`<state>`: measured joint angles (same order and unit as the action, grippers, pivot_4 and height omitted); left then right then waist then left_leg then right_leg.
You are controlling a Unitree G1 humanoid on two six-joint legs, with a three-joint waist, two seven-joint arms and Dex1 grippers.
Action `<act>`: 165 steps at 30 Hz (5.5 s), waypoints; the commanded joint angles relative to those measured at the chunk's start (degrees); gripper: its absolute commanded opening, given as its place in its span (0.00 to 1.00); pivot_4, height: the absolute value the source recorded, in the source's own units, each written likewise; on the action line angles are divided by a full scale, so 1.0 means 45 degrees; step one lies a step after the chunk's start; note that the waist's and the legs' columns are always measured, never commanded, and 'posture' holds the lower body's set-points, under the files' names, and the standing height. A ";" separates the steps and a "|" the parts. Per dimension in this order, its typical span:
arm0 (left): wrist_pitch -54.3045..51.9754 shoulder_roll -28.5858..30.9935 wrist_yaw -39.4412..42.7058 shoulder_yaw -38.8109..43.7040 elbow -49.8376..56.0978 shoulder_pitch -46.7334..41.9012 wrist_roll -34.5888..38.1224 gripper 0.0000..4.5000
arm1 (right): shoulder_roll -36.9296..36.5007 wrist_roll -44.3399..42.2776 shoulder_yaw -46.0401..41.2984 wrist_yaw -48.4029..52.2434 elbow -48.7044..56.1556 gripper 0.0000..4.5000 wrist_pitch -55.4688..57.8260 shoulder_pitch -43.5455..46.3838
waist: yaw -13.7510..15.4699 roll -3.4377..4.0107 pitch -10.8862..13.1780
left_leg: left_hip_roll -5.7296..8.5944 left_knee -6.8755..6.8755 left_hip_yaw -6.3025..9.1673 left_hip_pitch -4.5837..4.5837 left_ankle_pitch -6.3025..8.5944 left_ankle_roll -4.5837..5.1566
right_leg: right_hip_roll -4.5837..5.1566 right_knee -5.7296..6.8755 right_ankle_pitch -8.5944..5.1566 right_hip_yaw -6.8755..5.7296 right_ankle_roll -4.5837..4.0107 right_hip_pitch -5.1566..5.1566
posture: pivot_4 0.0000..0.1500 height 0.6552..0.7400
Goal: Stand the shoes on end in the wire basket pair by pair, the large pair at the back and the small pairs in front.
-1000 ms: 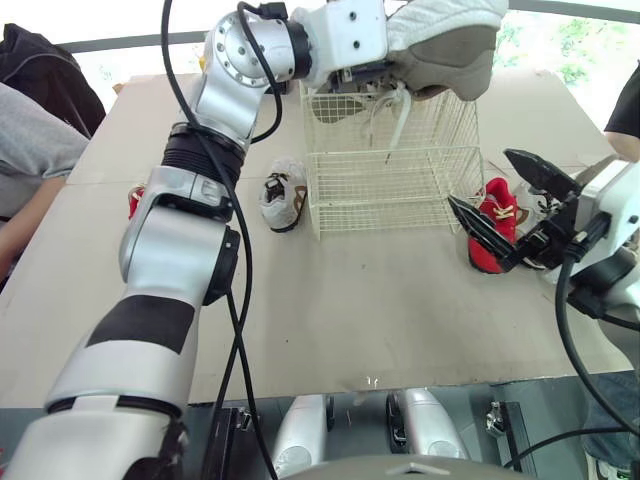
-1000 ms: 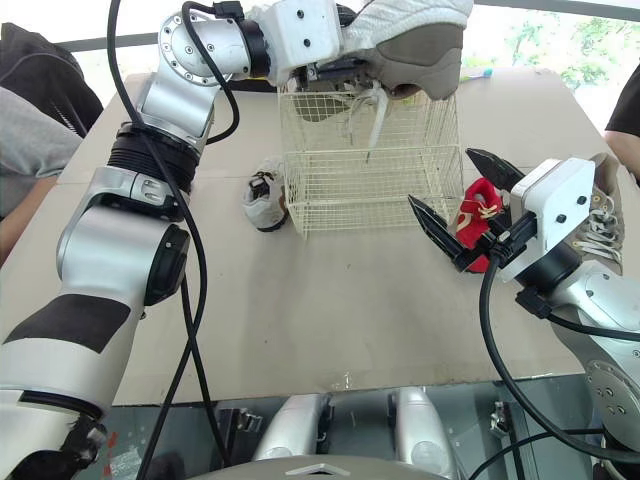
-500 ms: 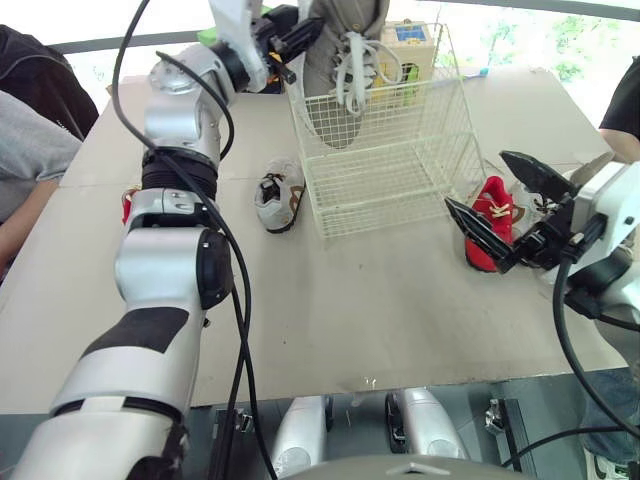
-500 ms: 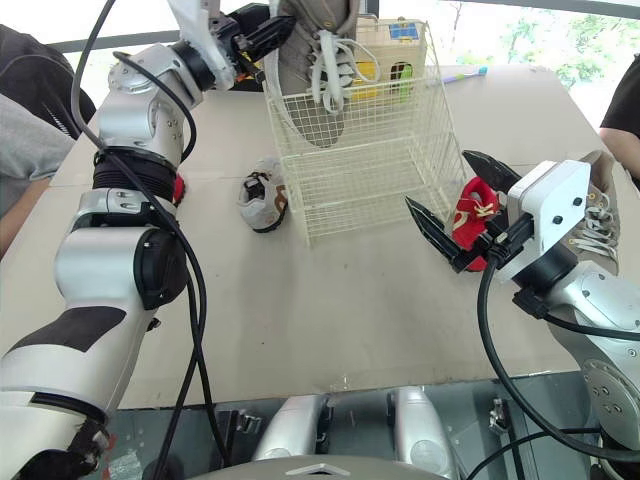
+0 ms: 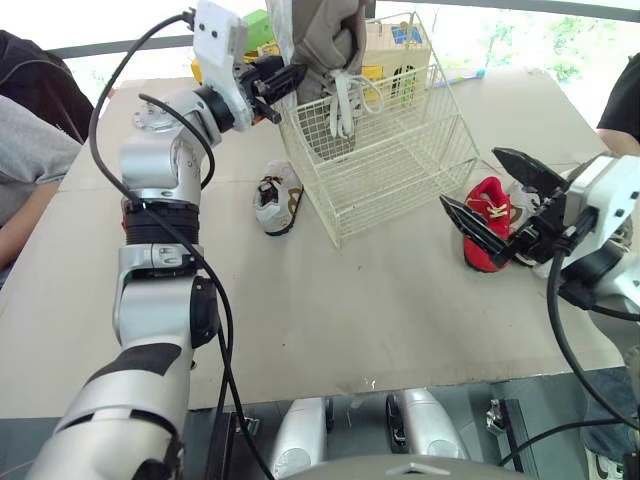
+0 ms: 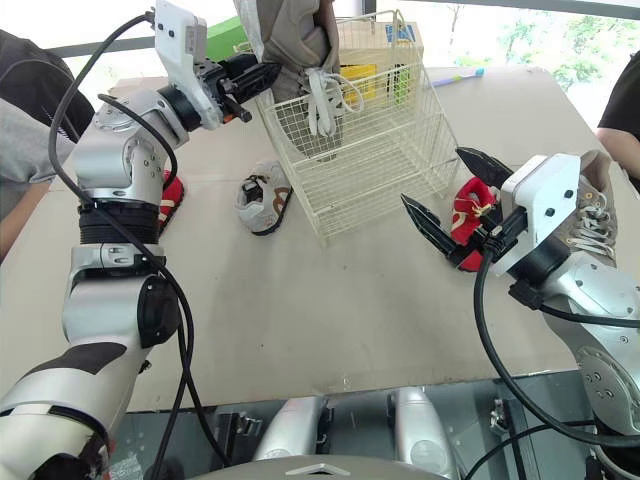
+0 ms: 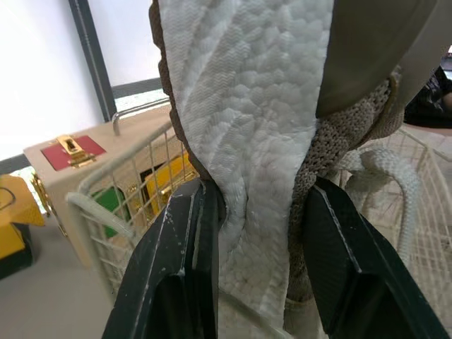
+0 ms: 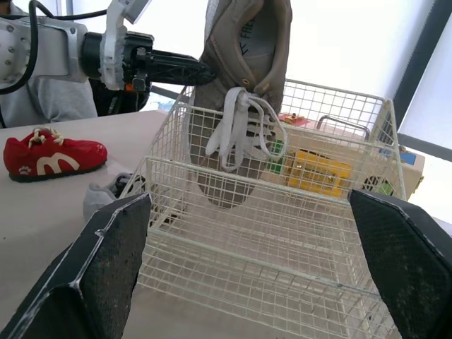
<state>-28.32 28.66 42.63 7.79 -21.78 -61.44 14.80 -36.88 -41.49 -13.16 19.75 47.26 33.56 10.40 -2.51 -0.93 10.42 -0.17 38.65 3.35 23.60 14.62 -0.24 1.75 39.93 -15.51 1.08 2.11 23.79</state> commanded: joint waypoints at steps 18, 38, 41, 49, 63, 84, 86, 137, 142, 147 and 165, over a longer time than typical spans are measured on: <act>-0.6712 0.3300 0.2894 0.0765 0.5636 0.1429 0.4889 0.99 | 0.0444 -0.0143 0.0757 0.0847 -0.0788 0.97 -0.0296 0.0757 | 0.0028 0.0001 -0.0015 | -0.0014 0.0015 0.0030 -0.0010 0.0001 0.0002 | -0.0010 0.0007 0.0001 -0.0020 -0.0003 -0.0022 | 1.00 1.00; -0.3445 -0.2740 0.0509 -0.8382 -0.0770 -0.2355 -0.0659 0.94 | -0.0874 -0.1309 -0.2562 -0.0280 0.2005 0.97 0.0665 -0.2625 | 0.0324 0.0014 -0.0024 | 0.0021 0.0100 -0.0021 0.0020 0.0013 0.0023 | -0.0015 -0.0004 0.0016 -0.0021 0.0025 -0.0053 | 1.00 1.00; -0.1782 -0.2812 0.1896 -0.8904 -0.1698 -0.2414 -0.1321 0.76 | -0.0874 -0.1431 -0.2849 -0.0666 0.2425 0.97 0.0760 -0.3071 | 0.0342 0.0023 -0.0029 | 0.0020 0.0085 -0.0030 0.0011 0.0013 0.0023 | -0.0015 -0.0007 0.0015 -0.0015 0.0025 -0.0055 | 1.00 1.00; 0.2882 -0.1547 0.5802 -0.8916 -0.3539 -0.2572 -0.2724 0.08 | -0.1151 -0.1820 -0.3107 -0.1493 0.2831 0.97 0.0442 -0.3826 | 0.0330 0.0029 -0.0033 | 0.0004 0.0083 -0.0056 -0.0005 0.0015 0.0026 | -0.0035 -0.0006 0.0014 0.0008 0.0024 -0.0059 | 1.00 1.00; 0.4066 -0.1452 0.6832 -0.7423 -0.3693 -0.2340 -0.3424 0.01 | -0.1863 -0.2175 -0.3845 -0.1482 0.2563 0.97 0.0331 -0.4302 | 0.0314 0.0023 -0.0032 | 0.0005 0.0102 -0.0051 0.0017 0.0039 0.0067 | -0.0037 -0.0020 0.0014 -0.0001 0.0027 -0.0058 | 1.00 1.00; -0.5108 -0.2218 0.3719 -0.0918 0.7785 0.3108 0.4266 0.81 | -0.6688 -0.4412 -0.5632 -0.2841 -0.3619 0.97 0.6078 -0.1727 | 0.0357 0.0030 -0.0029 | -0.0035 0.0099 -0.0027 0.0013 0.0036 0.0063 | 0.0003 -0.0011 0.0016 0.0054 0.0027 -0.0056 | 1.00 1.00; -0.5255 -0.1680 0.4041 -0.1047 0.8753 0.4420 0.4816 0.81 | -0.8004 -0.3326 -0.4536 -0.2388 -0.5405 0.97 0.6817 -0.1425 | 0.0431 0.0036 -0.0030 | -0.0032 0.0108 -0.0039 0.0028 0.0036 0.0063 | -0.0004 -0.0013 0.0016 0.0033 0.0027 -0.0055 | 1.00 1.00; -0.1906 -0.1638 -0.0031 -0.1721 1.0675 0.8063 0.5819 0.83 | -0.2564 0.4564 -0.1996 0.2200 -1.6257 0.01 0.0827 1.3903 | -0.0117 0.0204 0.0075 | -0.0060 -0.0075 -0.0329 -0.0170 0.0053 0.0086 | -0.0088 -0.0033 0.0043 0.0333 0.0072 -0.0024 | 1.00 1.00; -0.1784 -0.2125 -0.0785 -0.1044 1.1256 0.8825 0.6630 0.83 | 0.0678 0.5442 -0.1173 0.1733 -1.9431 0.01 -0.4561 1.6646 | -0.0218 0.0177 0.0074 | -0.0051 -0.0067 -0.0367 -0.0182 0.0053 0.0087 | -0.0045 -0.0030 0.0056 0.0383 0.0084 -0.0026 | 1.00 1.00; -0.1311 -0.1950 -0.1463 -0.0215 1.1886 0.9601 0.6703 0.83 | 0.2251 0.5699 -0.1159 0.1149 -2.2468 0.01 -0.8265 1.8023 | 0.0055 0.0176 0.0078 | -0.0053 -0.0070 -0.0335 -0.0127 0.0051 0.0084 | -0.0012 -0.0055 0.0061 0.0318 0.0094 -0.0007 | 1.00 1.00; -0.0258 -0.1153 -0.2725 0.1017 1.2659 1.1114 0.6608 0.83 | 0.5035 0.5659 -0.1905 0.0333 -2.6495 0.01 -1.3179 1.7936 | -0.0010 0.0175 0.0077 | -0.0051 -0.0061 -0.0325 0.0021 0.0020 0.0031 | 0.0017 -0.0065 0.0064 0.0279 0.0096 0.0120 | 1.00 1.00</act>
<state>-30.82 22.95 30.73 10.92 33.07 -11.07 44.03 -14.82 -17.22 -22.67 21.64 -73.17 -22.30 90.01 -2.55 -0.14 10.77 -0.40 38.37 1.88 23.70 14.71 -0.10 1.82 39.66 -15.22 2.36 2.54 24.36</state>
